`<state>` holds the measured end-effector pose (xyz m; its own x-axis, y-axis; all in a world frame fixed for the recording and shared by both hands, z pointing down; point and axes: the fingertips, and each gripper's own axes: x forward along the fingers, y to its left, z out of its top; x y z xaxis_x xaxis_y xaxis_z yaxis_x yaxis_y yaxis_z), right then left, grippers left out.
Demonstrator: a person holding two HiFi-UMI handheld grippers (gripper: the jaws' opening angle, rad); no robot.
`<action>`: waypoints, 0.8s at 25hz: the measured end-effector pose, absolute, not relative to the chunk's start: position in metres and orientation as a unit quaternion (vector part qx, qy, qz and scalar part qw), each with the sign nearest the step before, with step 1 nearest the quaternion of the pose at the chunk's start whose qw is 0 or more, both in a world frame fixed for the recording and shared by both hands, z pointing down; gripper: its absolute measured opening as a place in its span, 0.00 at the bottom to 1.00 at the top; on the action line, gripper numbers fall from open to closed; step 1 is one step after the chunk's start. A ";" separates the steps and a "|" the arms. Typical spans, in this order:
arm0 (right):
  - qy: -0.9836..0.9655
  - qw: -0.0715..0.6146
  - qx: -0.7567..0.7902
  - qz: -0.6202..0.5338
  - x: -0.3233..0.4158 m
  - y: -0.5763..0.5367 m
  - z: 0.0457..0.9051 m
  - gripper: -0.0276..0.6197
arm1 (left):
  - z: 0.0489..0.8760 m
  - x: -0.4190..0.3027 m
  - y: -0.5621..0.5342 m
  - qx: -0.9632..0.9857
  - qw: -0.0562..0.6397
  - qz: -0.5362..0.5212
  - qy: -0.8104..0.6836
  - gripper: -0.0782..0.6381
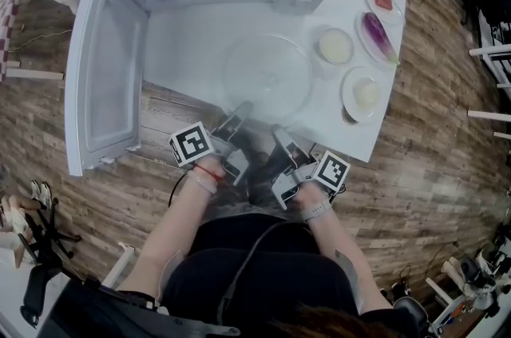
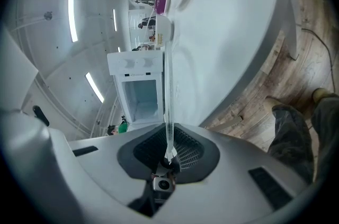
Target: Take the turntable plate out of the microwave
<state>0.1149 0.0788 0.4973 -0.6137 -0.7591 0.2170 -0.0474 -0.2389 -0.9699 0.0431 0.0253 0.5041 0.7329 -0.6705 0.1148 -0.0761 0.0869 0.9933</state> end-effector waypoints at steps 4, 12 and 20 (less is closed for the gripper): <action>0.562 0.252 -0.356 -0.703 0.115 0.079 0.498 0.12 | 0.502 0.045 0.032 0.630 0.688 -0.227 -0.277 0.16; 0.557 0.247 -0.356 -0.708 0.115 0.080 0.504 0.12 | 0.500 0.047 0.052 0.616 0.706 -0.238 -0.255 0.17; 0.552 0.241 -0.361 -0.712 0.118 0.081 0.514 0.12 | 0.505 0.045 0.066 0.605 0.717 -0.236 -0.254 0.17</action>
<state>0.1176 0.0809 0.5141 -0.6229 -0.7419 0.2483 -0.0568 -0.2737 -0.9601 0.0451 0.0655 0.5046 0.7591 -0.6462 0.0784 0.0312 0.1565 0.9872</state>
